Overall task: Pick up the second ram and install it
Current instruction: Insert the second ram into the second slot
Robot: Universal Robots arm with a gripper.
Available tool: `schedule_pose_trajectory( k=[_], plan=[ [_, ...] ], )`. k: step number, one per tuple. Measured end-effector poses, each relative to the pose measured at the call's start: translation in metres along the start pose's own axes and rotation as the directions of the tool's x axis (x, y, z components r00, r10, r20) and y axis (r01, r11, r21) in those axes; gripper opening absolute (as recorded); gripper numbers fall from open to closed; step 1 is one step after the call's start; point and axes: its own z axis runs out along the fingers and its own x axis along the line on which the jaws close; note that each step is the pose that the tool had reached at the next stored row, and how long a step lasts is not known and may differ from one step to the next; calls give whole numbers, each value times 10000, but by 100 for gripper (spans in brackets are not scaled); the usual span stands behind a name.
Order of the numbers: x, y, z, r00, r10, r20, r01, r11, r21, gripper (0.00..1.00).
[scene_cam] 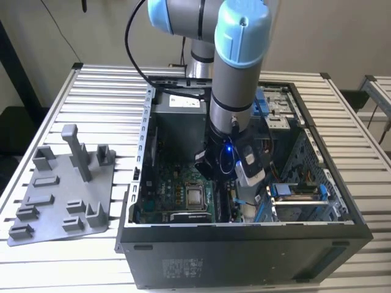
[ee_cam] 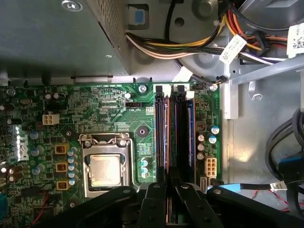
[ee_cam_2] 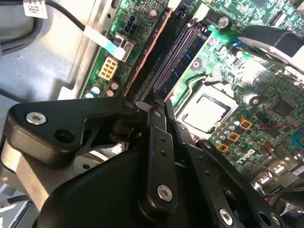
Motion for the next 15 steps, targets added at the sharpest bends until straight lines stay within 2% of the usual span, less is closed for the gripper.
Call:
schedule_pose_trajectory(
  k=[4,15],
  plan=[
    [-1,-27,0,10000,94,-3,-94,9999,-105,14],
    [7,-30,34,9998,217,-1,-217,9997,-113,14]
  ],
)
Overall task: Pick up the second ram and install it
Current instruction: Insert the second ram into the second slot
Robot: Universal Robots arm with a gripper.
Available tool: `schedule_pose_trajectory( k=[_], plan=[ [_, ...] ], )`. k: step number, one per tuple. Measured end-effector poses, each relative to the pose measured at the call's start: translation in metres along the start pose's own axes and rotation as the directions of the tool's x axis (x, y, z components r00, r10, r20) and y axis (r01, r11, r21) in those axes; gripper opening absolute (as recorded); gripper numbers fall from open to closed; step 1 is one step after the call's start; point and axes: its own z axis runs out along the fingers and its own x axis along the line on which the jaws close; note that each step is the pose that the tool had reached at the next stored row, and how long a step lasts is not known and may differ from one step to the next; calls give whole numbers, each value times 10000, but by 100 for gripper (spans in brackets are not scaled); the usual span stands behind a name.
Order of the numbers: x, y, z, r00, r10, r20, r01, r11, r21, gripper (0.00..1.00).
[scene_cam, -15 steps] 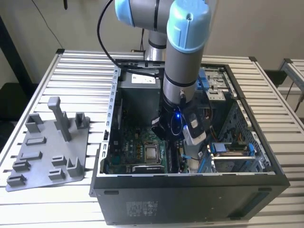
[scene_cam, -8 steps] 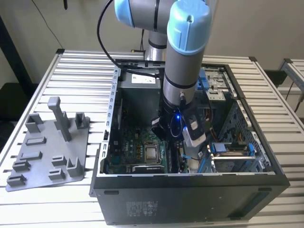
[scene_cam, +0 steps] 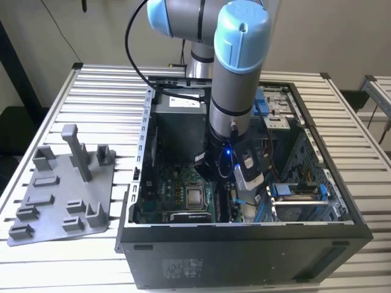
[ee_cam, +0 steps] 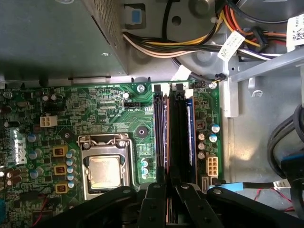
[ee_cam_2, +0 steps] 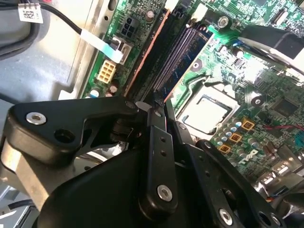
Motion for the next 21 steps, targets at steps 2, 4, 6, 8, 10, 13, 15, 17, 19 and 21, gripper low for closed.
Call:
schedule_pose_trajectory(
  k=[2,4,6,8,10,13,15,17,19,21],
  plan=[
    [9,1,0,10000,0,-1,0,10000,0,14],
    [10,3,1,10000,-1,0,1,10000,0,14],
    [10,4,1,10000,0,0,0,10000,0,14],
    [10,5,1,10000,0,0,0,10000,1,14],
    [5,6,1,10000,1,-1,-1,10000,0,14],
    [-5,7,1,10000,1,-1,-1,10000,0,14],
    [-10,7,0,10000,1,0,-1,10000,0,14],
    [-17,8,-1,10000,0,-1,0,10000,-2,14],
    [-19,5,-1,10000,1,1,-1,10000,-6,14],
    [-20,3,-2,10000,0,0,0,10000,-5,14]
  ],
)
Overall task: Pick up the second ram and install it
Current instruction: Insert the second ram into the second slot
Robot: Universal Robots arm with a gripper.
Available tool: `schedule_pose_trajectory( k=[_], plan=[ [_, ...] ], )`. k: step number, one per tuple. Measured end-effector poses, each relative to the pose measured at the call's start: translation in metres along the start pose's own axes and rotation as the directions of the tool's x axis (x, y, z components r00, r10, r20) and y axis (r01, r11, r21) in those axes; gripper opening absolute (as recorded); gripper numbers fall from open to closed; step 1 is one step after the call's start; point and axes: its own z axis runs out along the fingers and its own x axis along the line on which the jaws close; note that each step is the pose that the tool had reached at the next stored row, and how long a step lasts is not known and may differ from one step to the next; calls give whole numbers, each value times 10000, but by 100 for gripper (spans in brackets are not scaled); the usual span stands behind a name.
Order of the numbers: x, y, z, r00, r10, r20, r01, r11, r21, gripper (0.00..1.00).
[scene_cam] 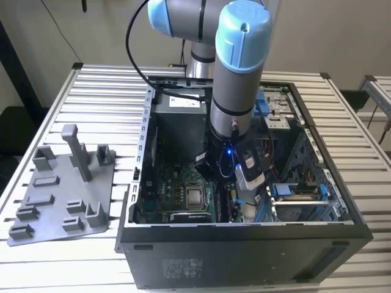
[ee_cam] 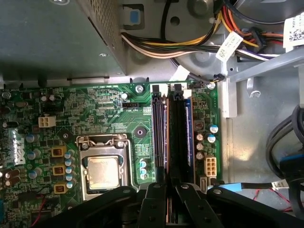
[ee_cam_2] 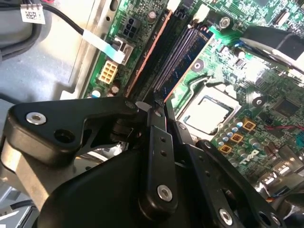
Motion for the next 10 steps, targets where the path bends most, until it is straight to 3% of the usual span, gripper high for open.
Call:
schedule_pose_trajectory(
  k=[10],
  plan=[
    [5,29,8,10000,-2,0,2,10000,-2,14]
  ],
)
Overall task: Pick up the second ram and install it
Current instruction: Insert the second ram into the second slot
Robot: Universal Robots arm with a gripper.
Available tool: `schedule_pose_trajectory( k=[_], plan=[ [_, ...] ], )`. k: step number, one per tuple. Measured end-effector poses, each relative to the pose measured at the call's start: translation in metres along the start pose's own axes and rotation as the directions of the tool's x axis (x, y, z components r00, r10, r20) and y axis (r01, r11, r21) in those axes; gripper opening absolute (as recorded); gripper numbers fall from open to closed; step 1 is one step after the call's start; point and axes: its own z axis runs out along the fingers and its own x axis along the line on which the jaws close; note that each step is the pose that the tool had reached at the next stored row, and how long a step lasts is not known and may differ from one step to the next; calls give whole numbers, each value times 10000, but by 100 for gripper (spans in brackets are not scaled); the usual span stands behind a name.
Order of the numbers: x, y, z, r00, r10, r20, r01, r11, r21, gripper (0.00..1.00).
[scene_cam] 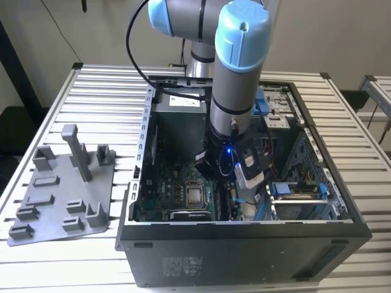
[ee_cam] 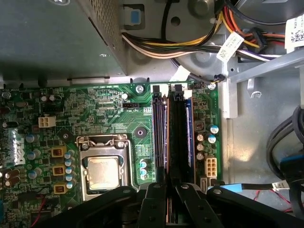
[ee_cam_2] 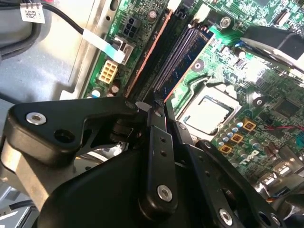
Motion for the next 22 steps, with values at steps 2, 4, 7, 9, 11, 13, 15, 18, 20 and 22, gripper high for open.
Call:
schedule_pose_trajectory(
  k=[2,4,7,9,11,13,15,18,20,22],
  plan=[
    [9,-1,0,10000,-12,1,12,10000,1,14],
    [24,-2,0,10000,-43,0,43,10000,-1,14],
    [35,-4,-1,9999,-122,-4,122,9999,-1,14],
    [35,0,-1,9999,-127,-4,127,9999,-3,14],
    [35,10,0,9999,-131,-5,131,9999,0,14],
    [34,14,0,9999,-135,-5,135,9999,2,14],
    [34,14,0,9999,-136,-4,136,9999,4,14],
    [33,14,-1,9999,-136,-5,136,9999,5,14],
    [34,14,-1,9999,-136,-5,136,9999,4,14],
    [34,14,-1,9999,-137,-4,137,9999,5,14]
  ],
)
